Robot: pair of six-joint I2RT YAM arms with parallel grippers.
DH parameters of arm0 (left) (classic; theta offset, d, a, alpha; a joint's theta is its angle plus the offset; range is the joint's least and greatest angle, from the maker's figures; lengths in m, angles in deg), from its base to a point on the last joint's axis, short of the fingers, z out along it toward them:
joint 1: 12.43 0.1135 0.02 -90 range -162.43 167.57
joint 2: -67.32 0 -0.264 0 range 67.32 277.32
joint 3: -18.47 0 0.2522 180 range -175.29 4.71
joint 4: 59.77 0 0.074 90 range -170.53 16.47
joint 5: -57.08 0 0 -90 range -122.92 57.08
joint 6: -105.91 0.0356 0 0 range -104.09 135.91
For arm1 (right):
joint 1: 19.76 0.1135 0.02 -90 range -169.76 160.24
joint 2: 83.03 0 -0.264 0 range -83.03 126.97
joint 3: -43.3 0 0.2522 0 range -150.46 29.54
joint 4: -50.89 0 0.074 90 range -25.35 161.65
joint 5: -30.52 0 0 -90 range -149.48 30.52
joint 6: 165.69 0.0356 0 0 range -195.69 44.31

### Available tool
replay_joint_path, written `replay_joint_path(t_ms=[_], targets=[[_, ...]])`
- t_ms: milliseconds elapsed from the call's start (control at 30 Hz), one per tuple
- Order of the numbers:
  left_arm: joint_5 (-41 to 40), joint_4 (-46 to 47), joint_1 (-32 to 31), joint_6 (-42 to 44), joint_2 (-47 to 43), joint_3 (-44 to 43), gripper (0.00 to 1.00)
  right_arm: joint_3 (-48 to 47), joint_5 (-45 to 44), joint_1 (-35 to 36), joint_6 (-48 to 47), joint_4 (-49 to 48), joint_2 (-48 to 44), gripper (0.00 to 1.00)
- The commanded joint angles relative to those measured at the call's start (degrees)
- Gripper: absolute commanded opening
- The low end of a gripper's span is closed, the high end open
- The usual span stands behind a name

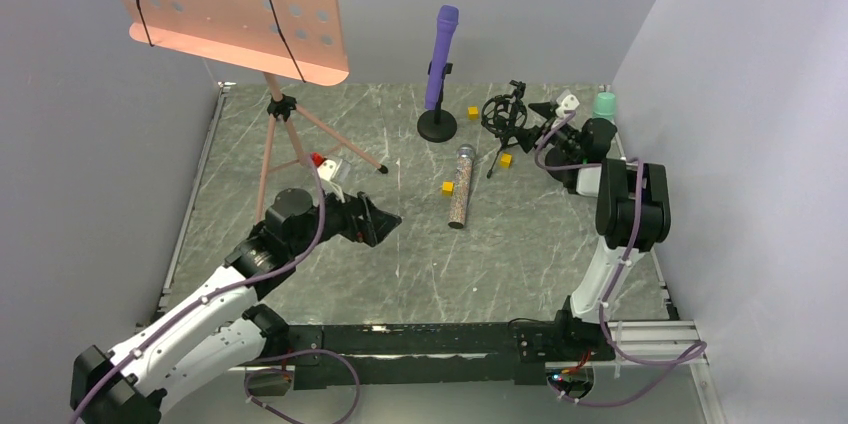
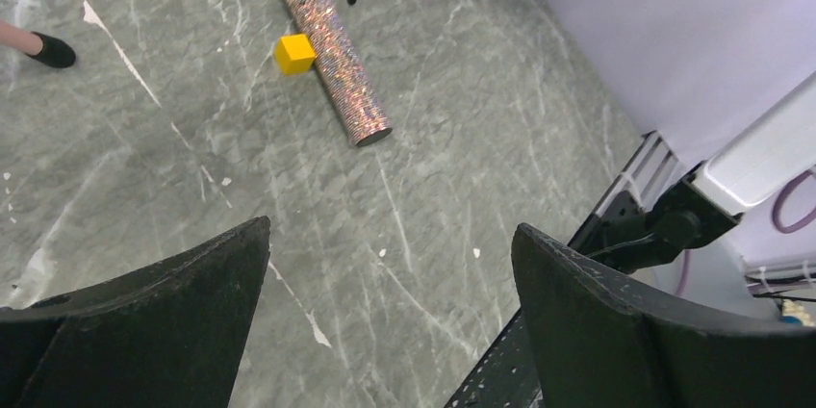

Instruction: Attach the microphones to the stand

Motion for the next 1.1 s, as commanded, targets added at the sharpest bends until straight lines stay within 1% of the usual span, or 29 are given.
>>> replay_joint_path(t_ms=[0,133,267,500,600,767,800,867,933,967,1067], targets=[[0.3,2.2,0.3,2.8,3.7,-4.2,0.99,-5.6,1.1,0.4,3.2,-8.3,3.3,0.78],[0.9,1.1,0.2,4.3,6.9,-6.7,0.99,-8.3,2.4,0.9,4.3,-8.9,5.8,0.69],[1.6,1.9,0.2,4.3,8.1,-7.0,0.99,-10.3,3.5,1.1,6.5,-9.8,7.2,0.59],[2.1,3.2,0.4,3.5,8.8,-6.3,0.99,-13.1,4.4,1.8,9.6,-9.9,8.5,0.5],[1.9,3.0,0.4,3.4,8.6,-6.1,0.99,-14.1,4.4,2.2,11.8,-10.8,9.1,0.44],[1.6,2.5,0.3,3.7,8.2,-6.0,0.99,-13.1,5.1,2.6,13.4,-12.8,9.2,0.31],[1.5,2.3,0.3,3.7,8.1,-6.0,0.99,-12.6,5.4,2.6,13.5,-13.3,8.9,0.27],[1.5,2.3,0.3,3.7,7.8,-5.7,0.99,-11.5,5.9,2.5,13.8,-14.3,7.9,0.13],[1.4,2.3,0.3,3.7,7.3,-5.4,0.99,-10.4,6.1,2.5,14.8,-15.4,6.7,0.03],[1.4,2.3,0.4,3.7,7.0,-5.2,0.99,-9.7,5.9,2.5,15.2,-15.9,6.0,0.0],[1.3,2.1,0.5,3.6,6.1,-4.7,0.99,-7.8,5.3,2.4,17.0,-17.0,3.3,0.0]])
